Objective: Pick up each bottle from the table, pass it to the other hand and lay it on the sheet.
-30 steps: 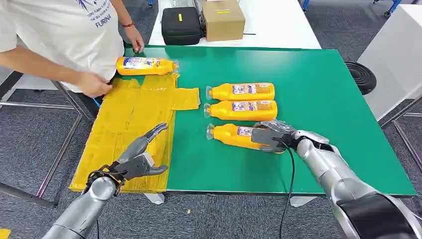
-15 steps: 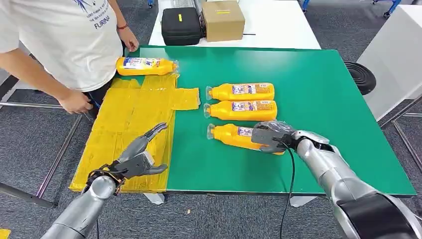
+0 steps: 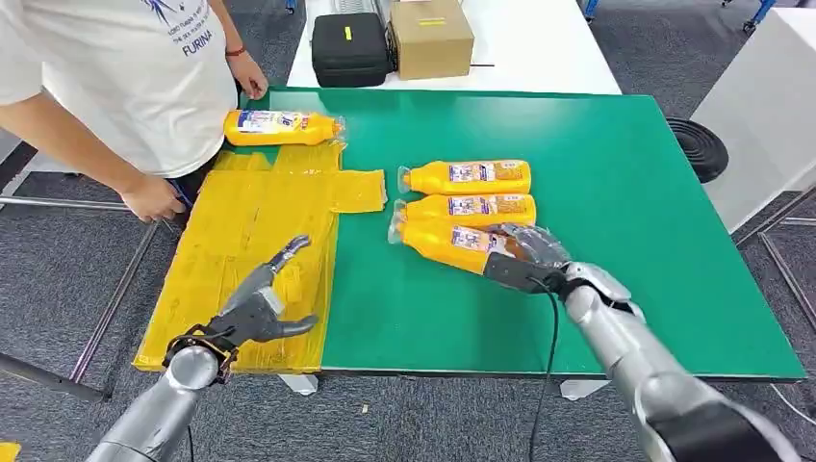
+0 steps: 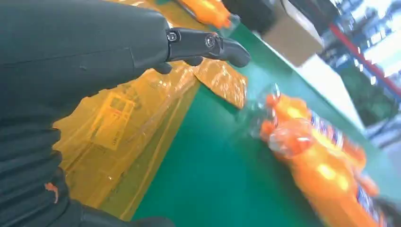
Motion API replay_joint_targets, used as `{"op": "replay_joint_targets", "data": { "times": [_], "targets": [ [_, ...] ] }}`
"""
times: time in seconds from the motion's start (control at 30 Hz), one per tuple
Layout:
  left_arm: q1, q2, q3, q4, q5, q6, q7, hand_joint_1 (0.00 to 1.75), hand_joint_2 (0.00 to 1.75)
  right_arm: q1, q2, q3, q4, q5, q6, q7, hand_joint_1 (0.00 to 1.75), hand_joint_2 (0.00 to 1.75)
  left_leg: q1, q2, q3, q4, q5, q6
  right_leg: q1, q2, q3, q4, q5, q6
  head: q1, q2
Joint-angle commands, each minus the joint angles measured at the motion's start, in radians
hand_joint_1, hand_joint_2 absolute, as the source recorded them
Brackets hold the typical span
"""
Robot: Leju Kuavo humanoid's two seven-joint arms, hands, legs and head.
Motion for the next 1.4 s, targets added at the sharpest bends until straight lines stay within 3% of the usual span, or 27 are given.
{"op": "replay_joint_targets", "data": {
  "times": [0.03,0.27,0.37,0.47,0.57,0.77,1.4],
  "targets": [
    [0.021,-0.091,0.161,-0.026,0.161,0.029,0.038,0.0,1.75,0.224,0.103,-0.216,-0.408,-0.036,-0.055,-0.028,1.75,1.75,0.001,0.001,0.004,0.0,-0.002,-0.001,0.001,0.0,0.003,-0.001,-0.002,-0.003,0.0,0.0],
    [0.015,-0.1,0.156,0.005,0.342,-0.011,0.049,0.0,1.75,0.328,0.174,-0.297,-0.52,-0.063,-0.053,-0.075,1.75,1.75,0.0,0.0,0.002,0.0,-0.002,0.0,0.001,-0.002,0.003,-0.001,-0.002,-0.003,0.001,0.0],
    [0.008,-0.097,0.148,0.027,0.422,-0.074,0.055,0.0,1.75,0.319,0.189,-0.299,-0.48,-0.074,-0.042,-0.099,1.75,1.75,0.001,0.001,0.006,-0.002,-0.003,-0.001,0.001,-0.002,0.006,-0.002,-0.003,-0.004,0.0,0.0],
    [-0.002,-0.095,0.129,0.075,0.623,-0.25,0.109,0.0,1.75,0.303,0.228,-0.284,-0.419,-0.102,-0.015,-0.142,1.75,1.75,0.0,0.001,0.004,-0.001,-0.003,-0.001,0.001,-0.001,0.005,-0.001,-0.003,-0.004,0.0,0.0],
    [-0.005,-0.096,0.116,0.086,0.633,-0.255,0.113,0.0,1.75,0.296,0.245,-0.271,-0.399,-0.099,-0.018,-0.147,1.75,1.75,0.0,0.002,0.001,-0.001,-0.001,0.0,0.0,0.0,0.0,-0.001,-0.001,-0.002,0.0,0.0],
    [-0.038,-0.095,0.03,0.151,0.838,-0.478,0.164,0.0,1.75,0.236,0.307,-0.189,-0.277,-0.113,0.022,-0.179,1.75,1.75,0.001,0.003,0.0,-0.001,-0.001,0.0,0.001,0.001,-0.001,-0.001,0.0,-0.002,0.0,0.0],
    [-0.117,-0.181,-0.08,0.197,0.81,-0.448,0.168,0.0,1.75,0.2,0.37,-0.079,-0.151,-0.175,0.053,-0.179,1.75,1.75,0.001,0.001,0.001,0.0,-0.002,0.0,0.001,-0.001,0.001,-0.001,-0.002,-0.003,0.0,0.0]
  ]
}}
